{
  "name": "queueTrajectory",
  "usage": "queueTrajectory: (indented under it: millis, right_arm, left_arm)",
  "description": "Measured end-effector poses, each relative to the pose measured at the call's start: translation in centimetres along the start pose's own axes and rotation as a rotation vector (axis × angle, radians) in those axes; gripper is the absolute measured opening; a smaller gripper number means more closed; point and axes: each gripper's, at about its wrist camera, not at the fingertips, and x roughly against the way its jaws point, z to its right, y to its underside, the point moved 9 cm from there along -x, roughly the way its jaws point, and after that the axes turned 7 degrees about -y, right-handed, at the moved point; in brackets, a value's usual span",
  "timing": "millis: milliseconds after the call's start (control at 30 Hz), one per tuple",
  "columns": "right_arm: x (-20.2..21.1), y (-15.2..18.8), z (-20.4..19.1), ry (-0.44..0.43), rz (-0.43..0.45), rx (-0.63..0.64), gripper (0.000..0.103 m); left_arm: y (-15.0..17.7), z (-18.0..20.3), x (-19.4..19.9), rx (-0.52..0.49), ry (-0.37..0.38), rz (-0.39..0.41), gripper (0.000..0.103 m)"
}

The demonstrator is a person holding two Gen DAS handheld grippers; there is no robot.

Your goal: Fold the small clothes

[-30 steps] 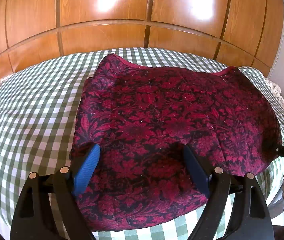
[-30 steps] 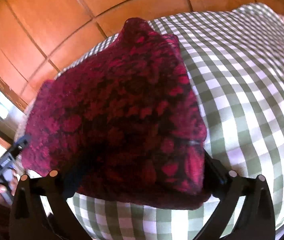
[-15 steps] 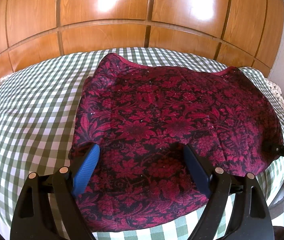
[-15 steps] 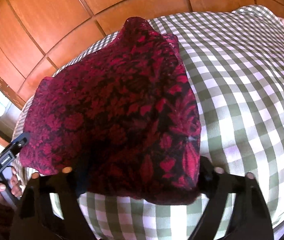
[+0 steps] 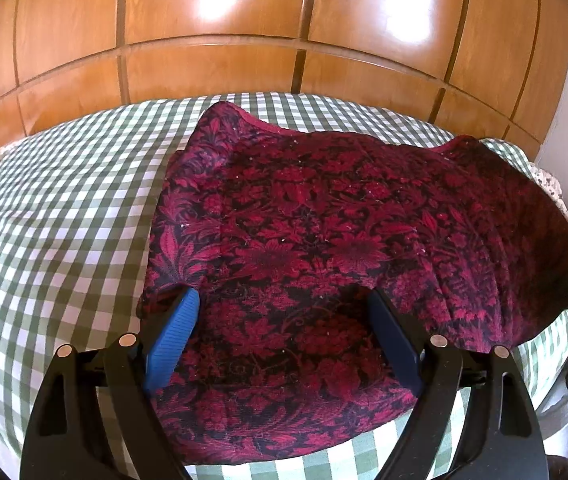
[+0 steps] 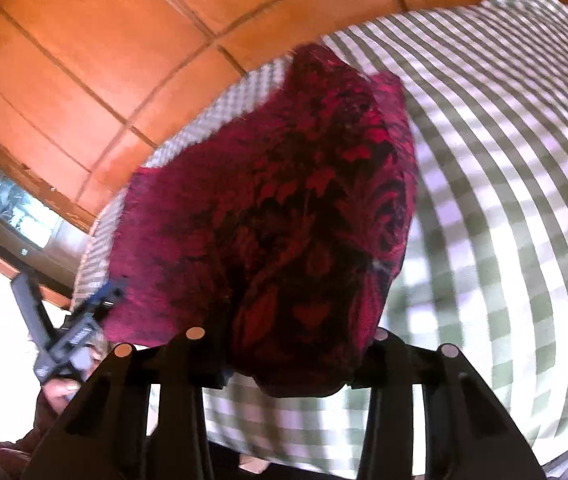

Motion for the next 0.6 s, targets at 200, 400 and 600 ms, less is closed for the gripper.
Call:
queueTrajectory:
  millis: [200, 400, 600]
  right_arm:
    - [-0.9, -1.6, -8.7, -0.127, 0.017, 0.15, 0.036]
    - [-5.2, -0.5, -15.2, -0.169, -0.04, 0.307, 0.036]
    - [-9.8, 2.9, -18.8, -0.091, -0.119, 0.527, 0.036]
  left_arm:
    - [0.1, -0.2, 0.0, 0.013, 0.027, -0.004, 0.084]
    - [-0.4, -2.4, 1.4, 0.094, 0.128, -0.005, 0.084]
    - [-1.7, -8.9, 4.8, 0.279, 0.194, 0.051, 0.083]
